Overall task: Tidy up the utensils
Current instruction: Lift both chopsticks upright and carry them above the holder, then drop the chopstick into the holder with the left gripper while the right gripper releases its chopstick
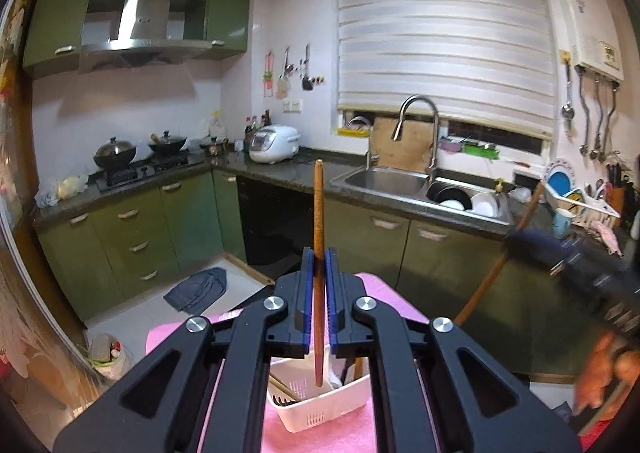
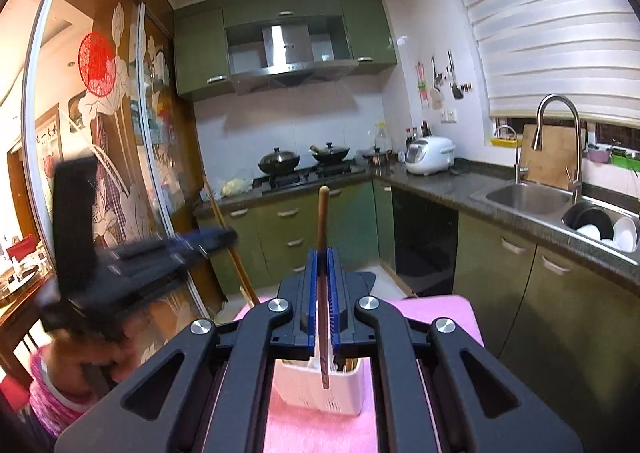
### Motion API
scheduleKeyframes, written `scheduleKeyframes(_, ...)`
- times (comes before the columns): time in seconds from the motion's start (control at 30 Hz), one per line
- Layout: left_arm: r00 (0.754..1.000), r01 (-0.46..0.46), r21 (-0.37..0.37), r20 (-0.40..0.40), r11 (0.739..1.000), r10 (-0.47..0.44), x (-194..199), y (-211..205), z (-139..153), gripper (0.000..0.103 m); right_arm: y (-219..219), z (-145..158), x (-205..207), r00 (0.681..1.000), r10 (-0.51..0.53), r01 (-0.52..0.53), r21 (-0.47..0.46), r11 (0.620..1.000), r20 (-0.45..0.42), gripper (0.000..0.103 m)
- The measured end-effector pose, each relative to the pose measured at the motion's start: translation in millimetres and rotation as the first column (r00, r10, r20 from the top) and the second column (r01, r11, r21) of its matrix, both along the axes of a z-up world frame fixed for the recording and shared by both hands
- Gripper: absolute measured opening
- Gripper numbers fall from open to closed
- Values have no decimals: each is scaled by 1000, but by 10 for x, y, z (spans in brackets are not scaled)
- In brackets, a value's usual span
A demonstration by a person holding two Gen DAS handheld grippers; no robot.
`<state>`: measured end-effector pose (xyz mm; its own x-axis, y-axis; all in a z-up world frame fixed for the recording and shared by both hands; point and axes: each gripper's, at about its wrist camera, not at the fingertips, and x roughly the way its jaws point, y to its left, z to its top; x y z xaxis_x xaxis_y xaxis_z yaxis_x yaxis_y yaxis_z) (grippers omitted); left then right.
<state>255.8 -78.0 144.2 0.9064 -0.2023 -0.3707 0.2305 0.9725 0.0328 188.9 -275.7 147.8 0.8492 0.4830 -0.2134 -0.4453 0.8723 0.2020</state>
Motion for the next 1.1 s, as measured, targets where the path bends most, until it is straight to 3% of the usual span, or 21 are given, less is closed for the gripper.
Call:
scheduleKeyframes(0.33,990,-42,5,-138,999,42,497,131,-721,6,162,146,277,1000,2,-2,-17,1000,10,6)
scheduleKeyframes(0.37,987,-42,9,-157,999,43,519,135,-804,9,193,149,346,1000,1,-1,-18,1000,3,6)
scheduleKeyframes(0.5,984,-38,-5,-174,999,37,422,176,-1004,47,290,87,574,1000,-12,11,-19,1000,-15,6)
scheduleKeyframes(0.73,996,-65,-21,-66,998,64,-219,257,-1103,68,410,-113,1009,997,-28,26,-22,999,-65,6)
scheduleKeyframes(0.87,995,-96,-52,-20,994,95,-643,339,-1176,89,553,-363,1207,992,-28,21,-56,998,-126,6)
scheduleKeyframes(1.1,988,-156,-117,-21,981,155,-1034,539,-1278,96,796,-820,1388,978,-27,0,-129,992,-206,6)
